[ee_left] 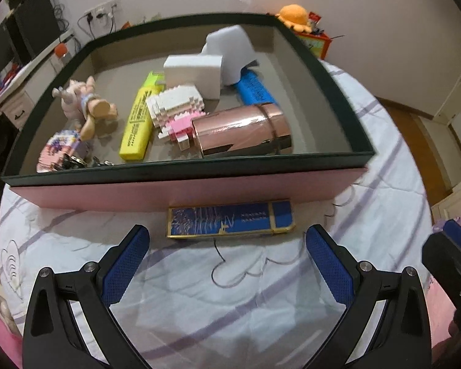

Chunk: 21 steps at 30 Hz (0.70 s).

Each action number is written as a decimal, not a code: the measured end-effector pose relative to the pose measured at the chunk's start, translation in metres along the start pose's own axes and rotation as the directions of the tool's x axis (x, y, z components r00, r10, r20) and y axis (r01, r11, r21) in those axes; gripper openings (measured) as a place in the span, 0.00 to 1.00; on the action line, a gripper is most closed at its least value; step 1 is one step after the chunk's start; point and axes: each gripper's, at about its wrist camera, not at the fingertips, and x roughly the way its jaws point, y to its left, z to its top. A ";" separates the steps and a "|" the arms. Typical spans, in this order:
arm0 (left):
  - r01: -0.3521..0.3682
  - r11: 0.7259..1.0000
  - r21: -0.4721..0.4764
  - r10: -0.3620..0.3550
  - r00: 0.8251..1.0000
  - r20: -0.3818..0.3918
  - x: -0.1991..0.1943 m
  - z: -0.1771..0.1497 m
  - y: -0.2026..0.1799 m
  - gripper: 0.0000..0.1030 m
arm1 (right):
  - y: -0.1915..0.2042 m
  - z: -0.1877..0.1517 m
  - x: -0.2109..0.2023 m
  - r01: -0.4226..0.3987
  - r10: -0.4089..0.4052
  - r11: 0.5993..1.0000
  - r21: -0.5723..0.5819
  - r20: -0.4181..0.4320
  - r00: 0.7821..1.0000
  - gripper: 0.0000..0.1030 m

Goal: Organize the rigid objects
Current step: 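Reach the left gripper to the blue-and-gold tin box and close on it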

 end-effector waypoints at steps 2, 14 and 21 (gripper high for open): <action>-0.004 1.000 -0.023 0.004 1.000 -0.006 0.007 0.002 0.003 1.00 | -0.002 0.002 0.006 -0.008 0.008 1.000 0.000 -0.008 1.000 1.00; -0.004 0.999 -0.033 0.005 0.999 0.034 0.015 0.004 0.004 1.00 | -0.003 0.007 0.025 -0.016 0.016 1.000 -0.003 -0.038 0.999 1.00; 0.030 0.998 -0.049 -0.027 0.998 0.048 0.004 -0.003 0.025 0.81 | 0.009 0.005 0.021 -0.014 0.013 1.000 -0.022 -0.034 0.999 1.00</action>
